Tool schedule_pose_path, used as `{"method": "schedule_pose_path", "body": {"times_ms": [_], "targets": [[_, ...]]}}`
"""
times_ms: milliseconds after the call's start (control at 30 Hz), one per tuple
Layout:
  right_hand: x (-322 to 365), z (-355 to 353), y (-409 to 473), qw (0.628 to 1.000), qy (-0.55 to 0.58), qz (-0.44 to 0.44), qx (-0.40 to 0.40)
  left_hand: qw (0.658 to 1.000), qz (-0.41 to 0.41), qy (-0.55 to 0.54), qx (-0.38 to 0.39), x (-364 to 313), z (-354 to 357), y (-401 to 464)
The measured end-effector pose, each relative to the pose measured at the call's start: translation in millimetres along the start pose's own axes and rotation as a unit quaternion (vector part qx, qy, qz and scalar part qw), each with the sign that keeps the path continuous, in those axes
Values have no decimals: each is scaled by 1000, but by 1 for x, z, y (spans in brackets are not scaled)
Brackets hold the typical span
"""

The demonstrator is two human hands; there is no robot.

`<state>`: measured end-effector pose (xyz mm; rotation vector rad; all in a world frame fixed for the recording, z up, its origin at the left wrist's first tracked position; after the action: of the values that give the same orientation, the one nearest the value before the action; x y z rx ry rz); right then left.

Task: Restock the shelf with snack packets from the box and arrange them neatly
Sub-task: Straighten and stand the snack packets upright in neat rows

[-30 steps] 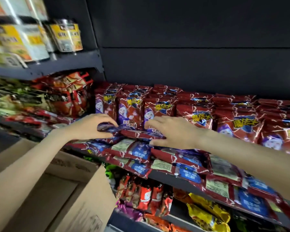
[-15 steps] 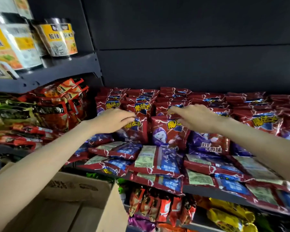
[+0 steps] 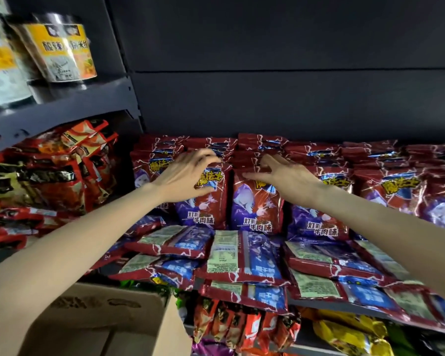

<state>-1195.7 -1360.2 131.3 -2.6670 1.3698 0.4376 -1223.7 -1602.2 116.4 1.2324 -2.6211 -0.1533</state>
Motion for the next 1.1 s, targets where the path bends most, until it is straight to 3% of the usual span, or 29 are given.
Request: {"method": "schedule_pose_path", "body": {"times_ms": [167,300,434,567,700,800,934,1101], "targets": [[3,2,2,999,-9,-7,33,993,33,102,57,10,14,-10],[3,9,2,997,-24,-17,70,986,23,122,115,16,22,-10],[3,11,-2,998,-20,-12,60,992,15,47,119,6,7,-14],[11,-11,-5,999,-7,-25,-39,995,-16,-47,83,-5,-37,-43],[39,-41,-5,989,75,-88,-92,984,-122,-122,40,-12,-75,-110],[81,-57,0,975,115,-179,-71,967,-189,-169,22,-7,-81,-167],[137,-64,16,955,135,-264,-4,948,-270,-143,94,22,-63,-208],[170,-56,29,941,157,-293,58,954,-232,-86,172,45,-48,-200]]}}
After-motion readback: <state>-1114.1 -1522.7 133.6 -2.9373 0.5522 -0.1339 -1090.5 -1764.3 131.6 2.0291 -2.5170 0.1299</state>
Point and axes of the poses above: each hand's wrist, its own y-axis towards the middle knuckle, its own z-axis out of the palm, x = y × z, the point moved 3 cm from there along y, towards the middle knuckle, and after that the axes turned 8 degrees about x, right-handed, at the moved point
